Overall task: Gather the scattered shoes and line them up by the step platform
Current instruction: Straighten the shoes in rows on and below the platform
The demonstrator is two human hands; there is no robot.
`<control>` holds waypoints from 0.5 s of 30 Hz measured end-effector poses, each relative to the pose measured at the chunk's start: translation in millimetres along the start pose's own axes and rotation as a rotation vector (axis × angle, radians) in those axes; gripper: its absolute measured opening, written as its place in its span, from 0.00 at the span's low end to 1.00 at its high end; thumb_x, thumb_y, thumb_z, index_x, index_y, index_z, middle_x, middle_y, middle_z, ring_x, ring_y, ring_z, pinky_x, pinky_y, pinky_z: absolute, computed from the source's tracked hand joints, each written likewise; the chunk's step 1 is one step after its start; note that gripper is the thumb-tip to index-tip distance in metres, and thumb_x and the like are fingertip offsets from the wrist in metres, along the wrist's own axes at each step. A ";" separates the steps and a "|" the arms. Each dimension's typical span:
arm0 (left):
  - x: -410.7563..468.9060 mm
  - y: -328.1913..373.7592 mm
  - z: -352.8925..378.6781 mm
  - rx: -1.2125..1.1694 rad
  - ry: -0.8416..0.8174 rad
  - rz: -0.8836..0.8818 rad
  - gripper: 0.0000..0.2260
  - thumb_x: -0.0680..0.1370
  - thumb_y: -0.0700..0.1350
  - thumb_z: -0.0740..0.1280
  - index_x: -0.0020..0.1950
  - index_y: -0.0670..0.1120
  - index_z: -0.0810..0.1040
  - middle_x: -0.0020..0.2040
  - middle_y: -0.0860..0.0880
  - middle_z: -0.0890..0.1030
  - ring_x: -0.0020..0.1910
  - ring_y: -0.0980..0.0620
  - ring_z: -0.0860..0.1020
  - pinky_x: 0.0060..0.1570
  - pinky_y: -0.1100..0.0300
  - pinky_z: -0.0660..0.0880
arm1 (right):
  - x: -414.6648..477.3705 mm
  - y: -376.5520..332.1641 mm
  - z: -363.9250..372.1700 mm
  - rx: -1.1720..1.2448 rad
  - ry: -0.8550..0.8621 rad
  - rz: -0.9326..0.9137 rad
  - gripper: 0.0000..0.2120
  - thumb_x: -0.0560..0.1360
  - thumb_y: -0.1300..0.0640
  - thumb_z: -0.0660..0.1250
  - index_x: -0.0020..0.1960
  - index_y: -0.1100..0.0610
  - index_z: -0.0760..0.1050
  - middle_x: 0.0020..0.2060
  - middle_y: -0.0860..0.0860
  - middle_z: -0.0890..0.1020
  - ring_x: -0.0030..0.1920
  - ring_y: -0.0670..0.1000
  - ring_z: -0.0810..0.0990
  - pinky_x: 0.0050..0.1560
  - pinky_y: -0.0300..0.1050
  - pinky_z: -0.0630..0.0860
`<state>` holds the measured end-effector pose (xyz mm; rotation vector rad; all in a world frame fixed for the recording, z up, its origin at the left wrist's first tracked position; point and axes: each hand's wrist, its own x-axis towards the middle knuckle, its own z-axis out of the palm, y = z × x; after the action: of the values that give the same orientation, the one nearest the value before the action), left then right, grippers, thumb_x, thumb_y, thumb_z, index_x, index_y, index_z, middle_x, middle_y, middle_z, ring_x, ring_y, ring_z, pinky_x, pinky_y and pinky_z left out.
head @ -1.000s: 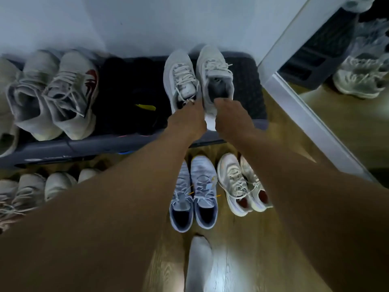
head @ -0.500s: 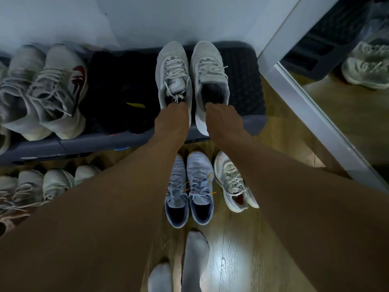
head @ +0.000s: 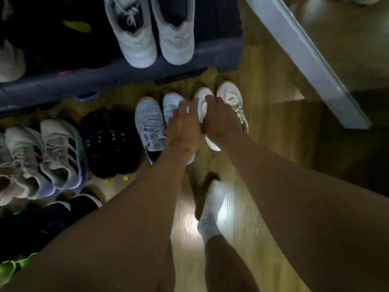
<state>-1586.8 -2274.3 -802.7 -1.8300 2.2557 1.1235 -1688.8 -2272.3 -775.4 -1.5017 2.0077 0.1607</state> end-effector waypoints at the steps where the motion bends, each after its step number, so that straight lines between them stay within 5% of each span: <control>1: -6.5 3.8 19.2 0.011 -0.092 -0.011 0.25 0.75 0.45 0.65 0.72 0.47 0.65 0.67 0.41 0.69 0.64 0.38 0.71 0.59 0.44 0.71 | -5.8 13.6 11.8 -0.001 -0.023 0.040 0.19 0.75 0.57 0.62 0.65 0.59 0.67 0.62 0.57 0.74 0.63 0.59 0.73 0.59 0.55 0.70; 5: -18.4 17.9 86.0 -0.029 -0.273 -0.044 0.16 0.75 0.48 0.65 0.63 0.48 0.72 0.60 0.42 0.75 0.59 0.39 0.76 0.54 0.46 0.75 | -12.6 69.5 46.0 -0.033 -0.162 0.167 0.20 0.73 0.59 0.65 0.64 0.58 0.68 0.60 0.56 0.75 0.62 0.59 0.74 0.57 0.53 0.71; 15: 25.2 32.4 212.1 0.107 -0.322 -0.118 0.30 0.79 0.43 0.62 0.78 0.45 0.53 0.70 0.40 0.69 0.67 0.40 0.71 0.60 0.46 0.72 | 12.5 181.5 112.3 -0.106 -0.246 0.069 0.17 0.75 0.65 0.60 0.64 0.61 0.68 0.60 0.58 0.75 0.59 0.58 0.75 0.48 0.49 0.70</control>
<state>-1708.2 -2179.7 -954.3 -1.5865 1.9626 1.1560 -1809.4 -2169.9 -919.1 -1.4022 1.8780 0.4642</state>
